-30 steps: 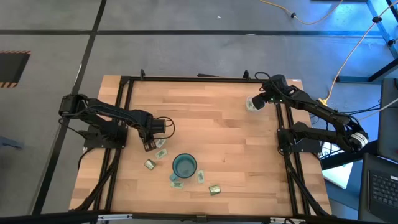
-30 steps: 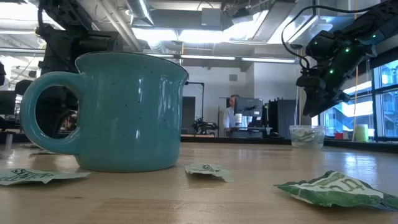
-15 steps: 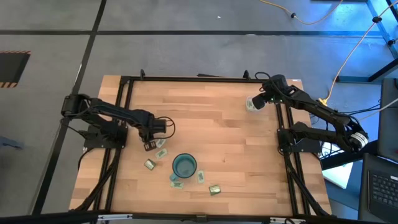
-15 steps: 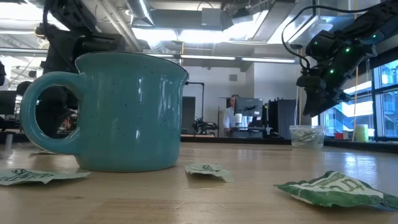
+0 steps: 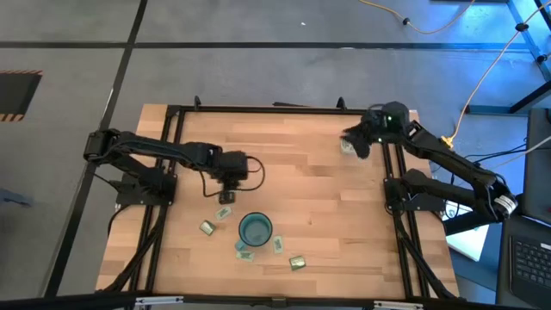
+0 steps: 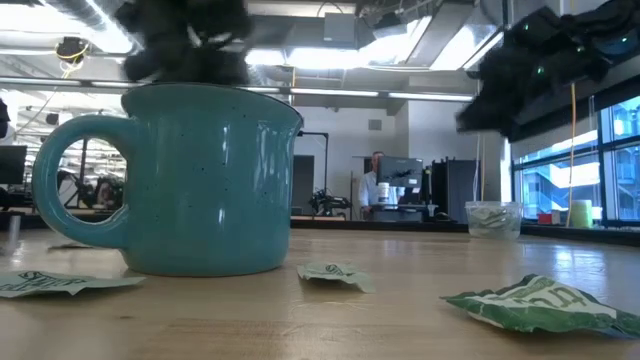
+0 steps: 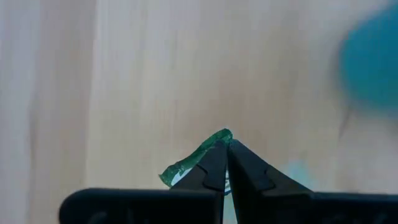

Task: Pick and place items into bin
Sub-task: Put the truvia packet into the transparent bin

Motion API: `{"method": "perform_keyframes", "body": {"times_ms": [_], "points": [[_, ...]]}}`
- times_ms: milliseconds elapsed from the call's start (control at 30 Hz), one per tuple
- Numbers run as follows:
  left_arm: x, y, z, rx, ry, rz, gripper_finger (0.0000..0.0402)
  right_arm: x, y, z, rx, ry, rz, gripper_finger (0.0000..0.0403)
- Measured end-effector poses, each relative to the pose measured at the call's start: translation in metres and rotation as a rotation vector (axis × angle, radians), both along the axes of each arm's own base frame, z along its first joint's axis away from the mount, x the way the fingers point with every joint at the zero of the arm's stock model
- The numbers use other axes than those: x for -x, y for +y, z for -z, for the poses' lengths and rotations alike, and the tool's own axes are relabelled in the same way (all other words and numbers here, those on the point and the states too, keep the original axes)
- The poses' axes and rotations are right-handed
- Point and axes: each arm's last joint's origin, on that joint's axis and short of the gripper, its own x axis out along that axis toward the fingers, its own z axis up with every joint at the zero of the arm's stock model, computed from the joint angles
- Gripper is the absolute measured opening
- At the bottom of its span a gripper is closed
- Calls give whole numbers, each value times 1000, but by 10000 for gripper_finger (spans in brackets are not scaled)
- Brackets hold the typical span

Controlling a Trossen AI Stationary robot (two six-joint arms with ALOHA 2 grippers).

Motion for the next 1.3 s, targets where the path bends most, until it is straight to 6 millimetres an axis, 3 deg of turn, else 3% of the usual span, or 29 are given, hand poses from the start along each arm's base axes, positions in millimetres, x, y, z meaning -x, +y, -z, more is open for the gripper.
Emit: {"method": "perform_keyframes", "body": {"times_ms": [133,333,533,800,933,1300], "points": [[-28,0,-20,9,-367,208,6,-18,19,-9,129,-108,-337,163],[-50,7,-43,100,-737,384,7,-43,52,-18,330,-183,-579,163],[-62,13,-45,141,-876,469,7,-70,78,-21,422,-251,-631,163],[-83,15,-33,220,-1035,653,8,-110,104,-9,464,-378,-760,163],[-90,17,-25,262,-1079,715,8,-126,110,1,466,-397,-790,163],[-97,20,-18,259,-1141,766,8,-173,115,0,427,-345,-833,163]]}}
